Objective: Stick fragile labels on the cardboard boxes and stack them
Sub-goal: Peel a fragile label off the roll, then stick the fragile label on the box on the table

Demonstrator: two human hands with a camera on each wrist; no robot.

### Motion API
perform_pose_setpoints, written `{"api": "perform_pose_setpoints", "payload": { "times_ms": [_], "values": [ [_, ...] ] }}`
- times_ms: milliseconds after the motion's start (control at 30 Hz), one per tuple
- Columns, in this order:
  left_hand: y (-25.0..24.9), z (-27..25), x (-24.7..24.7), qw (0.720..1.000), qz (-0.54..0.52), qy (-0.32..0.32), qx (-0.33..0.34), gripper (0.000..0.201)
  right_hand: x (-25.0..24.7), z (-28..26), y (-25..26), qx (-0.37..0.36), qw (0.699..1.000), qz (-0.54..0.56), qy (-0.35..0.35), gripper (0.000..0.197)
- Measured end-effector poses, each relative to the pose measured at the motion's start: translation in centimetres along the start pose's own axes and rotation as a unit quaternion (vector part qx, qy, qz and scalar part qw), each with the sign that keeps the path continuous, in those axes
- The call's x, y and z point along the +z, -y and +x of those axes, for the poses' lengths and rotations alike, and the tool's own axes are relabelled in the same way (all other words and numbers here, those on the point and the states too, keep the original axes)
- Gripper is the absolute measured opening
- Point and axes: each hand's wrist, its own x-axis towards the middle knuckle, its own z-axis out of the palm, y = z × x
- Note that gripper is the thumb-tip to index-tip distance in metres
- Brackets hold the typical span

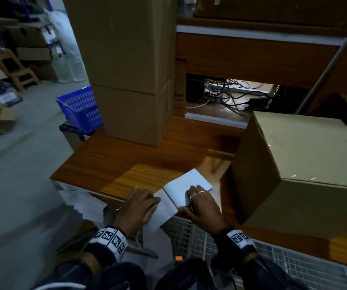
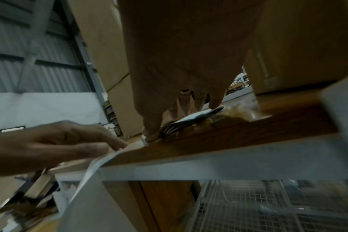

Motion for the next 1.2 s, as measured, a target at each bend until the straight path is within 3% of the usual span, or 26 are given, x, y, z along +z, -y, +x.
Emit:
{"api": "perform_pose_setpoints", "payload": {
  "times_ms": [133,333,500,667,800,933,1000,1067,1133,1200],
  "values": [
    [2.0,-0.5,-0.6,0.999,0.030,-0.014,-0.016,0.032,1.4,1.5,2.6,0.015,0.998,-0.052,-0.013,0.060],
    [2.5,-0.8,-1.6,0.998,0.047,-0.027,-0.029,0.028,0.1,2.2,4.8,0.048,0.999,-0.009,-0.023,0.031],
    [3.0,-1.2,-2.8,0.994,0.071,-0.054,-0.063,0.037,-2.2,2.7,4.1,0.062,0.986,0.095,-0.126,0.022],
    [4.0,-1.7,-3.8,0.983,0.113,-0.045,-0.139,0.028,-4.8,4.7,0.2,0.149,0.933,0.226,-0.236,0.032],
    [4.5,-1.7,-3.9,0.977,0.097,-0.023,-0.187,0.035,-4.5,6.2,-3.7,0.255,0.904,0.265,-0.219,0.022],
    [3.7,-1.5,-4.0,0.989,0.021,-0.020,-0.142,0.023,-3.4,7.2,-5.1,0.324,0.902,0.236,-0.160,0.028],
    [3.5,-1.4,-3.8,0.993,0.018,-0.019,-0.113,0.029,-3.1,7.0,-3.9,0.318,0.922,0.172,-0.140,0.034],
    [3.6,-1.4,-3.5,0.993,0.009,-0.028,-0.114,0.028,-2.5,6.3,-1.4,0.267,0.942,0.133,-0.156,0.040],
    [3.9,-1.4,-3.5,0.992,-0.011,-0.036,-0.118,0.025,-0.8,5.7,1.9,0.135,0.969,0.148,-0.147,0.029],
    [4.0,-1.2,-3.8,0.992,-0.022,-0.043,-0.119,0.023,0.7,5.4,5.5,0.011,0.990,0.126,-0.062,0.011]
  ]
}}
